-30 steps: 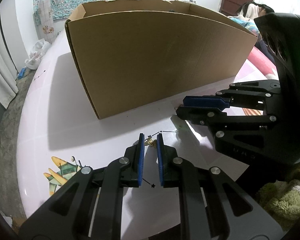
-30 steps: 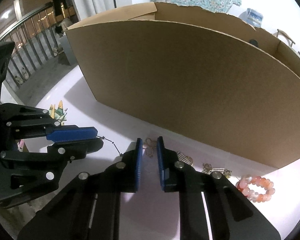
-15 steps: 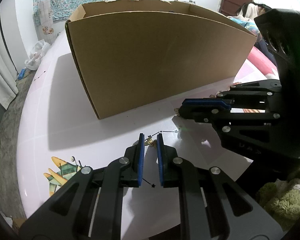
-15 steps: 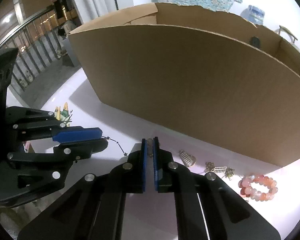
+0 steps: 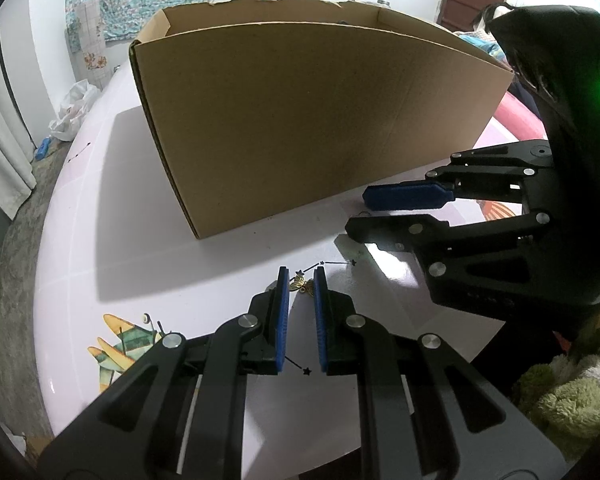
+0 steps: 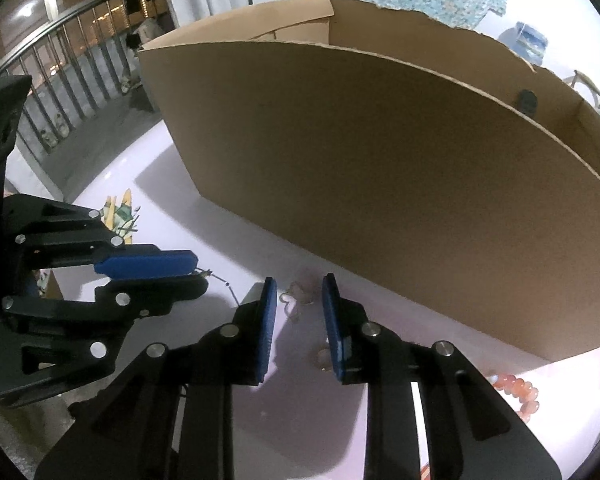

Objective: Organize jewelry

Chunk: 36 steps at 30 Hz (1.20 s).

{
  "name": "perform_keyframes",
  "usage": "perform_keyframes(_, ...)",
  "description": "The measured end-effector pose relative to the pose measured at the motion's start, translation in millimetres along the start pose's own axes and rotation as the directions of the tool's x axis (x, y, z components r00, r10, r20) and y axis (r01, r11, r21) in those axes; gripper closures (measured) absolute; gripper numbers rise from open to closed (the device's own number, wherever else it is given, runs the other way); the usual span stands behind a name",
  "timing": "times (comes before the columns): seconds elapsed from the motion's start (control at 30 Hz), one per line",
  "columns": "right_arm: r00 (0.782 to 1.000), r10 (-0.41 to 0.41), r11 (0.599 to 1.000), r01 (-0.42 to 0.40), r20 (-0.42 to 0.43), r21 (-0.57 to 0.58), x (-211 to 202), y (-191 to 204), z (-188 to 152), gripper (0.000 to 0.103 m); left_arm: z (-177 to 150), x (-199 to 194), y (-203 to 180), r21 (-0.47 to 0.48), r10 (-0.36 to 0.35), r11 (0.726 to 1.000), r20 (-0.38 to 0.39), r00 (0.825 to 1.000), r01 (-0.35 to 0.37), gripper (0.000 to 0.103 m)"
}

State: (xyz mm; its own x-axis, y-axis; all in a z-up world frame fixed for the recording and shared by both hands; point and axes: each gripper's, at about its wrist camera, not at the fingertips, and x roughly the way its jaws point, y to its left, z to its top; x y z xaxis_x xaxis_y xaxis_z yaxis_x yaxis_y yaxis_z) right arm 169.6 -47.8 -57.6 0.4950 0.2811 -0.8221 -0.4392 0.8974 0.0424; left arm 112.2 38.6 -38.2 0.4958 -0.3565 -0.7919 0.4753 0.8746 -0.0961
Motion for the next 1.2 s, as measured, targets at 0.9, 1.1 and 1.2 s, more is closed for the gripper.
perform_keyframes(0.9, 0.999, 0.020, 0.999, -0.018, -0.044, 0.050, 14, 8, 21, 0.087, 0, -1, 0, -0.001, -0.011, 1.000, 0.006, 1.000, 0.011, 0.092)
perform_keyframes(1.1, 1.000, 0.018, 0.999, -0.017, -0.019, 0.049, 10, 12, 24, 0.087, 0, -2, 3, 0.002, -0.022, 1.000, 0.013, 1.000, 0.021, 0.092)
perform_keyframes(1.2, 1.000, 0.014, 0.999, -0.014, -0.007, 0.050, 8, 13, 25, 0.087, 0, -4, 3, 0.009, -0.026, 1.000, 0.020, 0.999, 0.026, 0.092)
